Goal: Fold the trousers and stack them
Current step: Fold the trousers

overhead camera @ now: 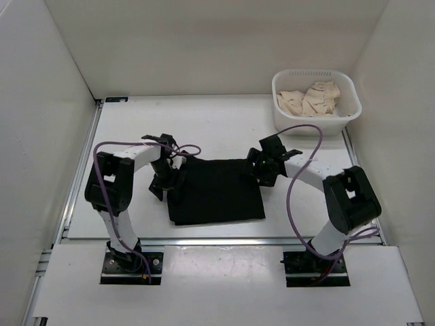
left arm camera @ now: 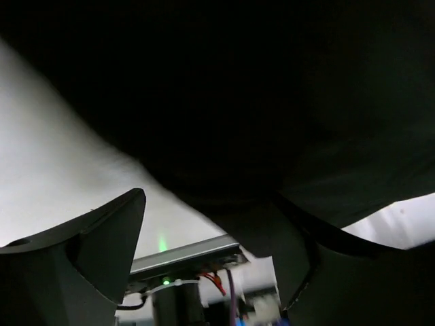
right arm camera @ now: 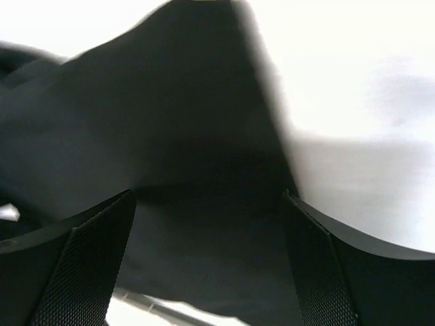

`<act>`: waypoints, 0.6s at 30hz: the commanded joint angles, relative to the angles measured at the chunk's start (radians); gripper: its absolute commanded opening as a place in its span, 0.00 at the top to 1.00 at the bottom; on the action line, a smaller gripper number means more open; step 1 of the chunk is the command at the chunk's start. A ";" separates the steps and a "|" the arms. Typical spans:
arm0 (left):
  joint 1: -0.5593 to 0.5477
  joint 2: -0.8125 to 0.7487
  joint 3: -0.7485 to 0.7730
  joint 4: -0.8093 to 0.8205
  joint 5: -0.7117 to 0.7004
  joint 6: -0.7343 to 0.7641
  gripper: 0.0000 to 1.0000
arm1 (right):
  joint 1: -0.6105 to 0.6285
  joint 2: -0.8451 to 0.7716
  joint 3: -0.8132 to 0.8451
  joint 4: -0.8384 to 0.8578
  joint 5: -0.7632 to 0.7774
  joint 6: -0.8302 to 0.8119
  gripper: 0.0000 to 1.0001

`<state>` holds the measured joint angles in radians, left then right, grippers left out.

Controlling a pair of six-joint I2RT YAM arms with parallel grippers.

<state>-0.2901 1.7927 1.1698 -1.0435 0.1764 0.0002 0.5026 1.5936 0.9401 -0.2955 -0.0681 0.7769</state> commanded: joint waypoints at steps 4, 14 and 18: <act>-0.001 0.094 0.019 0.049 0.112 0.000 0.38 | -0.064 0.118 -0.027 0.093 -0.028 0.128 0.26; -0.001 0.154 0.177 0.062 0.046 0.000 0.64 | -0.113 0.223 -0.006 0.193 -0.027 0.258 0.97; 0.020 0.145 0.186 0.062 0.046 0.000 0.42 | -0.113 0.246 0.077 0.127 -0.027 0.210 0.86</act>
<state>-0.2867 1.9587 1.3304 -1.0080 0.2241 -0.0002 0.3973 1.8000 0.9638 -0.1078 -0.1383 1.0100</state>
